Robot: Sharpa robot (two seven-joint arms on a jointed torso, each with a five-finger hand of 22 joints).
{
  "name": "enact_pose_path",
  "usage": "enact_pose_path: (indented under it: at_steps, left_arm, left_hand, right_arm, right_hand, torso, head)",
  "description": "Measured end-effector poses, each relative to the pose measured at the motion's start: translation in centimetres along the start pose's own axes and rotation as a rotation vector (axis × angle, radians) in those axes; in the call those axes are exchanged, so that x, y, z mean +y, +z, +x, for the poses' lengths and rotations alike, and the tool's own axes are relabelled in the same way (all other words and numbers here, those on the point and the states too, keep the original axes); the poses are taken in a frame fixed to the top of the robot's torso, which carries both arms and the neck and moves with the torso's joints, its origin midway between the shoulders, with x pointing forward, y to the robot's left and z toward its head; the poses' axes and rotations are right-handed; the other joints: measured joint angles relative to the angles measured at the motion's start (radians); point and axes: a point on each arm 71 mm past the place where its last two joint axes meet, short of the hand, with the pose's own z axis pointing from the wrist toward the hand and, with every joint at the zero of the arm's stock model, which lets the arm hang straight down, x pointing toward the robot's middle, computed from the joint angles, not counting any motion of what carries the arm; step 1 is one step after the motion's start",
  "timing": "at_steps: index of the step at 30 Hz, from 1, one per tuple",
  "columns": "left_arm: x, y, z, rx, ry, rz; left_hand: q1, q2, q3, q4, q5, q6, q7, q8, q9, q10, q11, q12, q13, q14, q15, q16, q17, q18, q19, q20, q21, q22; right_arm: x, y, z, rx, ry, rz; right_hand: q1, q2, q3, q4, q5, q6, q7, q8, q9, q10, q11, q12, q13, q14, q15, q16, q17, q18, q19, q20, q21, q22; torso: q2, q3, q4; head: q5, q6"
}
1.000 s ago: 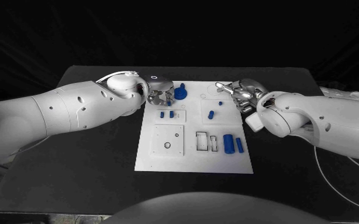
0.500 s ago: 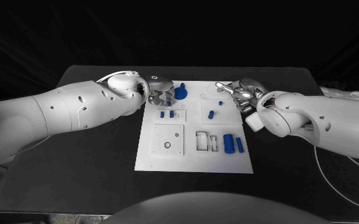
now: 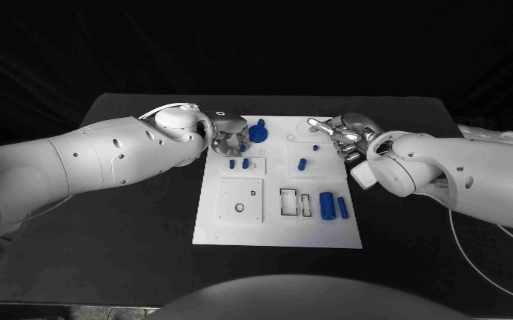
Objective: Assemble the parts on the task board
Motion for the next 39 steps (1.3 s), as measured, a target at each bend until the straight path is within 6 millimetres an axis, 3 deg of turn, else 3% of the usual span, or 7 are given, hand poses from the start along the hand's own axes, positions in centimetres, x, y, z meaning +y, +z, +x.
enact_pose_path:
  at_steps: [7,16,30,34,39]
  left_arm:
    - [0.1,-0.1,0.0,-0.006,0.0,-0.003]
    - [0.2,-0.4,-0.4,-0.067,0.002,0.005]
    - [0.3,-0.6,-0.6,-0.106,0.005,0.017]
    - [0.5,-0.8,-0.6,-0.107,0.004,0.022]
    - [0.8,-1.2,-0.5,-0.11,-0.001,0.028]
  left_hand:
    - [-0.019,-0.017,-0.02,0.001,0.0,-0.018,0.002,0.0,-0.009,-0.004,0.004,0.0,0.001,0.0,0.0,0.0,0.0,0.0,0.0,0.0,0.0,0.0]
    - [-0.034,-0.011,-0.031,0.001,0.0,-0.039,0.0,0.0,-0.017,-0.012,0.012,0.0,0.001,0.0,0.014,0.0,0.0,0.0,0.0,0.007,0.0,0.0]
    - [-0.037,-0.008,-0.035,0.002,0.0,-0.043,0.003,0.004,-0.021,-0.013,0.013,0.0,0.001,0.0,0.014,0.0,0.0,0.0,0.0,0.007,0.0,0.0]
    - [-0.058,-0.028,-0.058,0.003,0.0,-0.043,0.003,0.004,-0.024,-0.013,0.012,0.0,0.001,0.0,0.014,0.0,0.0,0.0,0.0,0.007,0.0,0.0]
    - [-0.107,-0.037,-0.104,0.004,0.0,-0.039,0.007,0.009,-0.027,-0.017,0.009,0.0,0.002,0.0,0.014,0.0,0.0,0.0,0.0,0.007,0.0,0.0]
  right_arm:
    - [0.0,0.0,0.0,0.0,0.0,0.0]
    - [0.0,0.0,0.0,0.0,0.0,0.0]
    - [0.0,0.1,0.0,0.001,-0.001,0.0]
    - [0.0,0.1,0.0,0.0,-0.001,0.001]
    - [0.0,0.1,-0.1,-0.003,-0.001,0.002]
  right_hand:
    - [0.0,0.0,0.0,0.0,0.0,0.0,0.0,0.0,0.0,0.0,0.0,0.0,0.0,0.0,0.0,0.0,0.0,0.0,0.0,0.0,0.0,0.0]
    - [0.0,0.0,0.0,0.0,0.0,0.004,0.004,0.0,0.0,0.0,0.0,0.0,0.0,0.0,0.0,0.0,0.0,0.0,0.0,0.0,0.0,0.0]
    - [0.0,0.0,0.0,0.0,0.0,0.004,0.004,0.0,0.001,0.0,0.0,0.0,0.0,0.0,0.0,0.0,0.0,0.0,0.0,0.0,0.0,0.0]
    - [0.0,0.0,0.0,0.0,0.0,0.004,0.004,0.0,0.001,0.0,0.0,0.0,0.0,0.0,0.0,0.0,0.0,0.0,0.0,0.0,0.0,0.0]
    - [0.0,0.0,0.0,0.0,0.0,0.004,0.004,0.0,0.001,0.0,0.0,0.0,0.0,0.0,0.0,0.0,0.0,0.0,0.0,0.0,0.0,0.0]
  torso:
    - [0.0,0.0,-0.0004]
    - [0.0,-0.0003,-0.0002]
    - [0.0,-0.0003,-0.0001]
    - [0.0,-0.0003,-0.0002]
    - [0.0,-0.0003,-0.0002]
  head:
    - [0.0,0.0]
    - [-0.001,0.001]
    - [0.001,0.004]
    - [0.0,0.004]
    - [-0.003,0.005]
